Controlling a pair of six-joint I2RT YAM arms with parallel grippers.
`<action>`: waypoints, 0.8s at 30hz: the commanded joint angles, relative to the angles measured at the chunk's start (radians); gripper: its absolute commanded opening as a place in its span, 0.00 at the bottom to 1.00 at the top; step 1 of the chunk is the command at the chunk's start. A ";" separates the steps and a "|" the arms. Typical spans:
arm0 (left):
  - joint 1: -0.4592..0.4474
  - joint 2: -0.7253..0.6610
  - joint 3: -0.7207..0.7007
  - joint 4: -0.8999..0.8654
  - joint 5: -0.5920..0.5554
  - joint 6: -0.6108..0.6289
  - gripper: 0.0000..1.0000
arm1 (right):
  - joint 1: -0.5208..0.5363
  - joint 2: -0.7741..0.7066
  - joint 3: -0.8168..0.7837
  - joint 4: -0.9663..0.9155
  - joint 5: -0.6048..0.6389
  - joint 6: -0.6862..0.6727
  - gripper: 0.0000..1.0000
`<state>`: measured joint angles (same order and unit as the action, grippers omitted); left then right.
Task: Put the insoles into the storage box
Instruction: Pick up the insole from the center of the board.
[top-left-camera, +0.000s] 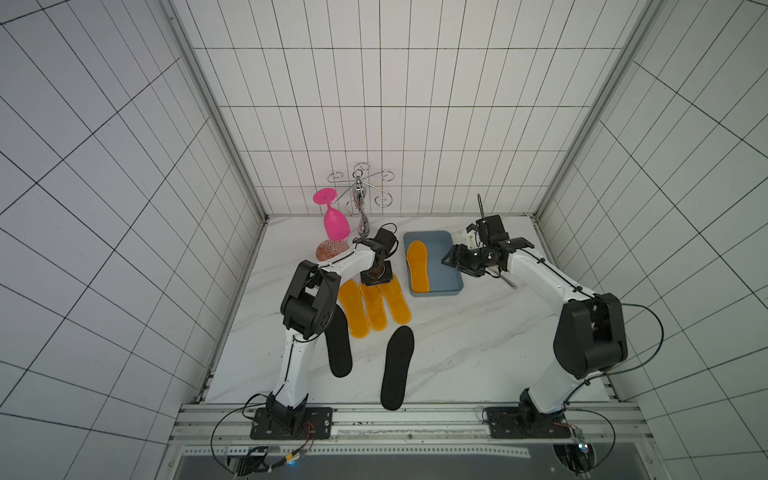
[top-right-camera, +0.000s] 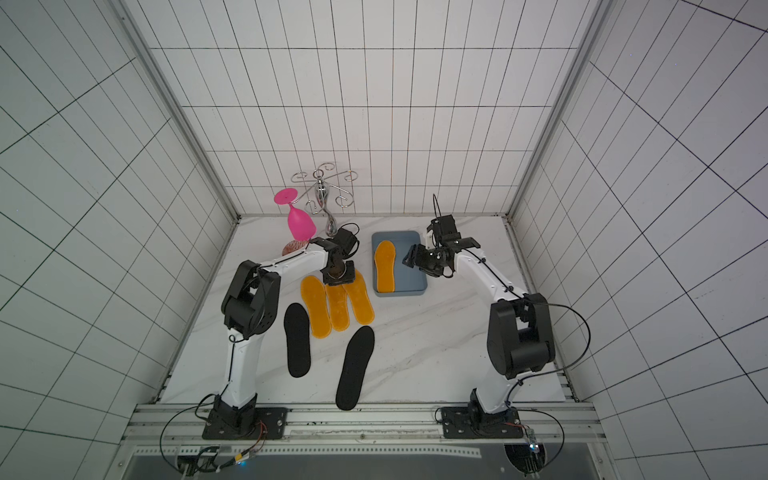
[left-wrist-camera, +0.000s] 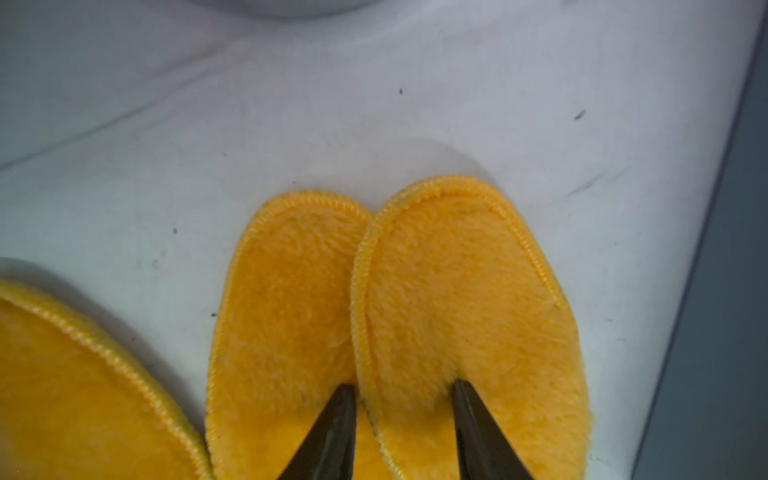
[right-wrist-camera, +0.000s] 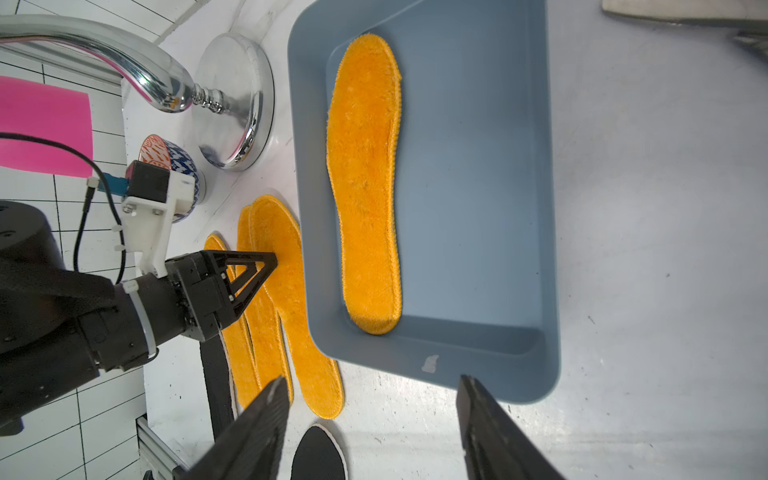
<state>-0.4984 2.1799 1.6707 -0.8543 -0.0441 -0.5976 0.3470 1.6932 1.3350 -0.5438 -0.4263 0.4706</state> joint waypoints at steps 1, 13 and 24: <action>-0.001 0.045 0.013 0.007 0.013 -0.002 0.34 | -0.007 0.013 -0.026 0.001 -0.004 -0.013 0.67; 0.000 0.060 0.010 -0.026 -0.015 0.020 0.07 | -0.007 0.014 -0.023 0.001 -0.012 -0.010 0.67; 0.009 -0.010 0.045 -0.028 0.021 0.022 0.00 | -0.006 0.007 -0.017 -0.004 -0.011 -0.009 0.67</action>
<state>-0.4953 2.1918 1.6985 -0.8639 -0.0349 -0.5831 0.3470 1.6943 1.3350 -0.5438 -0.4316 0.4706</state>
